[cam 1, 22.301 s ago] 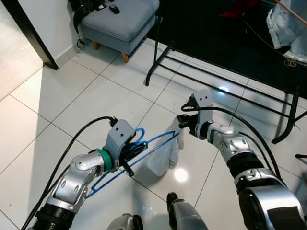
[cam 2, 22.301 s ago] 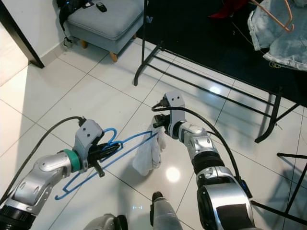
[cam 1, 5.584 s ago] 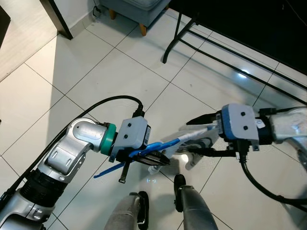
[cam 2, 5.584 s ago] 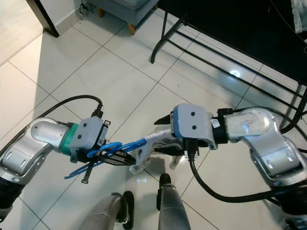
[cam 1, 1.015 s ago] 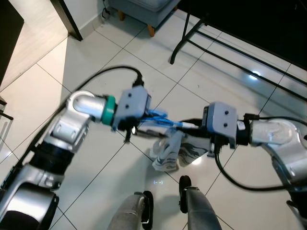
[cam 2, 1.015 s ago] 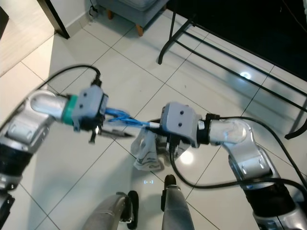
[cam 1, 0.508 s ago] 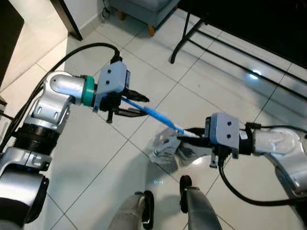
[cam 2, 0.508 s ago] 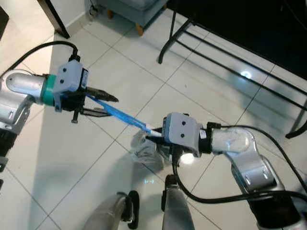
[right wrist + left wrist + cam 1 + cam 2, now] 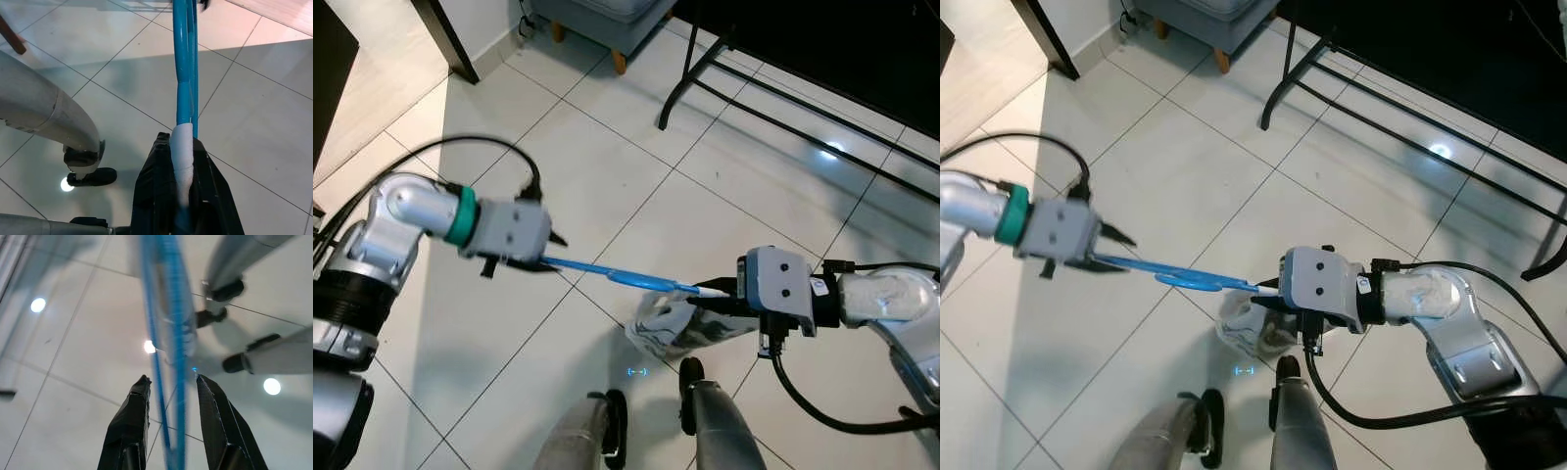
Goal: Hang hanger
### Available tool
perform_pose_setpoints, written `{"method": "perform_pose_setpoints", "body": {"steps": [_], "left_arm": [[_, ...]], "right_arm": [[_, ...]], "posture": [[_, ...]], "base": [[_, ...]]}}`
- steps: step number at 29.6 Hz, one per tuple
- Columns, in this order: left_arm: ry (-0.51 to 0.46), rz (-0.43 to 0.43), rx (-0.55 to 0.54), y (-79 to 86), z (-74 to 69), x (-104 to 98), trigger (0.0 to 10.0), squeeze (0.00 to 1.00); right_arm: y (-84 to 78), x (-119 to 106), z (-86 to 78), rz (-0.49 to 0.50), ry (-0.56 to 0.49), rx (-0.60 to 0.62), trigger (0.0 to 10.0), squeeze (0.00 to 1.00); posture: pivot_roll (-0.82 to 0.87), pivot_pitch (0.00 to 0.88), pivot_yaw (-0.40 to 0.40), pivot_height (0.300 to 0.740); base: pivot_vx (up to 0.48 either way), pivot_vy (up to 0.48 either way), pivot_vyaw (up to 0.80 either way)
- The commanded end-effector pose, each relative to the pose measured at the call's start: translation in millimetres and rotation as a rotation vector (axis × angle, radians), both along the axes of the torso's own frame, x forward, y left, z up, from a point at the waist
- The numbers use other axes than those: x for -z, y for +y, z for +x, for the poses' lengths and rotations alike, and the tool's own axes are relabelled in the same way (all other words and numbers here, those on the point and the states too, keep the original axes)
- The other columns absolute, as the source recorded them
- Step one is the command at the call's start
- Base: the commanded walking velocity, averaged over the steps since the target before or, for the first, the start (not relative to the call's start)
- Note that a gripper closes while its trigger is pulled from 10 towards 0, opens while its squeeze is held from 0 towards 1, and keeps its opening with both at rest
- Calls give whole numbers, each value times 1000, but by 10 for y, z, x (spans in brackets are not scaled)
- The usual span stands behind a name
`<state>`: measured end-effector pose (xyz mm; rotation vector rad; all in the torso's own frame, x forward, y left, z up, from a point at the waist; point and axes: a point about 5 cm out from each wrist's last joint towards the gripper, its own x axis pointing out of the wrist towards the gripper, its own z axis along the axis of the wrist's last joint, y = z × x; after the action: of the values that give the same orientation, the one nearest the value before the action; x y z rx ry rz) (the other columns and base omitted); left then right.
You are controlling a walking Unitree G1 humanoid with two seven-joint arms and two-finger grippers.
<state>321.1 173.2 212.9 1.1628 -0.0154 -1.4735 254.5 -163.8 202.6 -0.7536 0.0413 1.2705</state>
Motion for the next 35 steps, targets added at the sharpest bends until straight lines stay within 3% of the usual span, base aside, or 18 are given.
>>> {"method": "perform_pose_setpoints", "body": {"steps": [1,6,7,8,9,10,12,14,18,20,21,23,24,25,26,28,32,35], "left_arm": [[24,23,84,-78,-133,117,10000,0],[139,-64,172,-247,-358,159,10000,0],[242,-158,188,-358,-466,92,10000,0],[242,-158,188,-358,-466,92,10000,0],[317,-254,211,-478,-540,-10,10000,0],[317,-254,211,-478,-540,-10,10000,0],[344,-351,248,-651,-585,-149,10000,0],[234,-321,262,-676,-499,-116,10000,0],[195,-290,269,-667,-463,-74,10000,0],[181,-307,252,-691,-410,-70,10000,0],[152,-358,214,-737,-310,-134,10000,0],[152,-358,214,-737,-310,-134,10000,0],[136,-426,162,-770,-190,-278,10000,0],[136,-426,162,-770,-190,-278,10000,0],[112,-488,122,-768,-49,-512,10000,0],[82,-542,102,-741,61,-907,10000,0],[39,-539,120,-738,81,-1120,10000,0],[-59,-525,124,-764,131,-1283,10000,0]], "right_arm": [[32,-37,-33,13,-13,-39,0,0],[45,-69,-6,16,-27,-41,0,0],[53,-80,8,17,-32,-41,0,0],[53,-80,8,17,-32,-41,0,0],[65,-85,23,19,-36,-42,0,0],[65,-85,23,19,-36,-42,0,0],[117,-91,59,36,-47,-46,0,0],[175,-113,99,62,-60,-48,0,0],[201,-141,126,82,-70,-44,0,0],[237,-189,156,112,-82,-41,0,0],[274,-258,172,140,-98,-44,0,0],[274,-258,172,140,-98,-44,0,0],[303,-362,173,166,-118,-52,0,0],[303,-362,173,166,-118,-52,0,0],[316,-484,157,177,-145,-70,0,0],[348,-673,123,178,-194,-111,0,0],[399,-796,119,185,-236,-138,0,0],[450,-921,157,196,-317,-139,0,0]], "posture": [[-113,282,140,737],[-113,282,140,737],[-115,281,140,737],[-115,281,140,737],[-113,280,140,737],[-113,280,140,737],[-107,279,142,737],[-105,276,145,737],[-105,276,145,737],[-103,272,151,737],[-105,271,152,737],[-105,271,152,737],[-108,269,151,737],[-108,269,151,737],[-113,263,152,737],[-115,258,156,737],[-115,258,156,737],[-110,246,158,737]], "base": [[0,0,0],[0,0,0],[0,0,0],[0,0,0],[0,0,0],[0,0,0],[0,0,0],[0,0,0],[0,0,0],[0,0,0],[0,0,0],[0,0,0],[0,0,0],[0,0,0],[0,0,0],[0,0,0],[0,0,0],[0,0,0]]}}
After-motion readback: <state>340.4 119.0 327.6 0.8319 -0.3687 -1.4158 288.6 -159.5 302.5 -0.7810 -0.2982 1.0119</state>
